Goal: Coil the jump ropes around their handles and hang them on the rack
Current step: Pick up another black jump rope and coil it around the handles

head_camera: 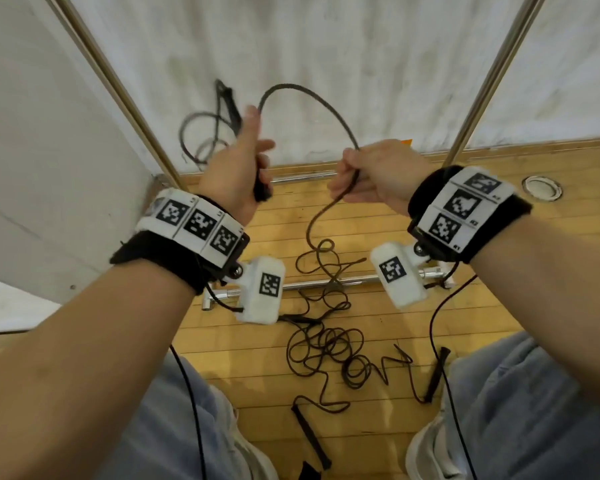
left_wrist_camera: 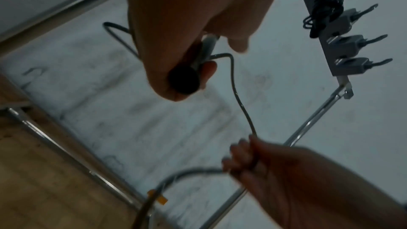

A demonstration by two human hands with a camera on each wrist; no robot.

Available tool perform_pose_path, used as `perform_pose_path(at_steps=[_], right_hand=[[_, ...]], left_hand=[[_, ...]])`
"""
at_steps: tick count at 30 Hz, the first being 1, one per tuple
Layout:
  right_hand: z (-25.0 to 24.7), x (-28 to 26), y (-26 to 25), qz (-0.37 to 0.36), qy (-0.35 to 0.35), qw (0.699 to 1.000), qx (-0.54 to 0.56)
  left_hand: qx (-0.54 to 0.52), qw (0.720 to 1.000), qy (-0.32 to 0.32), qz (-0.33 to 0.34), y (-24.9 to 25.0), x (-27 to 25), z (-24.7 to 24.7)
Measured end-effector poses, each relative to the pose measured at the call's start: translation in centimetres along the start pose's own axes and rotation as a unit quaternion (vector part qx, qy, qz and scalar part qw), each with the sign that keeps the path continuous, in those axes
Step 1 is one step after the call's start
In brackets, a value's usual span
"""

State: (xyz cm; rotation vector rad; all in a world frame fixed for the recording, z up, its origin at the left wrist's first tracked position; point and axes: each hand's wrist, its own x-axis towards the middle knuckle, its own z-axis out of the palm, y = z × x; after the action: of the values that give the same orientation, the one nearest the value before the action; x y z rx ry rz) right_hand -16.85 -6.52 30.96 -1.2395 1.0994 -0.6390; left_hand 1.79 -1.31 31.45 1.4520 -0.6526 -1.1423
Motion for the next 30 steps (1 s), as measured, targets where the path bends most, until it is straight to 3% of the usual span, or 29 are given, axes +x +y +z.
perform_pose_path(at_steps=[4,10,14,17,20,23,26,30], right_hand=[[-0.1,-0.4,-1.4,-0.019,-0.002,0.994,0.109],[-0.7,-1.1,-2.7,-0.055,0.033,0.967,0.248],[-1.3,-1.4,-4.1,-0.082,0.027,0.944,0.319],[-2.4,-1.4,-4.6,-0.124,0.06,0.928,0.348],[-3.8,-0.6,-4.4,-0.119,0.103,0.916,0.37],[-3.6,0.8,-2.6,-0.043,0.135,0.945,0.295],[-2.3,1.5,-0.4,0.05,0.093,0.99,0.095],[0.5,0.9,1.5,0.051,0.0,0.997,-0.057]], left_hand=[[0.164,0.979,-0.122,0.022,-2.1,-1.1,1.7],[0.244,0.951,-0.183,0.044,-2.5,-1.3,2.0],[0.259,0.947,-0.188,0.039,-3.0,-1.7,2.4],[0.287,0.938,-0.194,0.016,-3.3,-1.6,2.4],[0.314,0.932,-0.176,0.03,-3.4,-1.6,2.3],[0.258,0.958,-0.103,0.069,-2.6,-1.5,2.2],[0.145,0.987,-0.049,0.054,-1.2,-1.2,2.1],[0.022,0.997,-0.075,0.017,0.6,-1.5,2.0]])
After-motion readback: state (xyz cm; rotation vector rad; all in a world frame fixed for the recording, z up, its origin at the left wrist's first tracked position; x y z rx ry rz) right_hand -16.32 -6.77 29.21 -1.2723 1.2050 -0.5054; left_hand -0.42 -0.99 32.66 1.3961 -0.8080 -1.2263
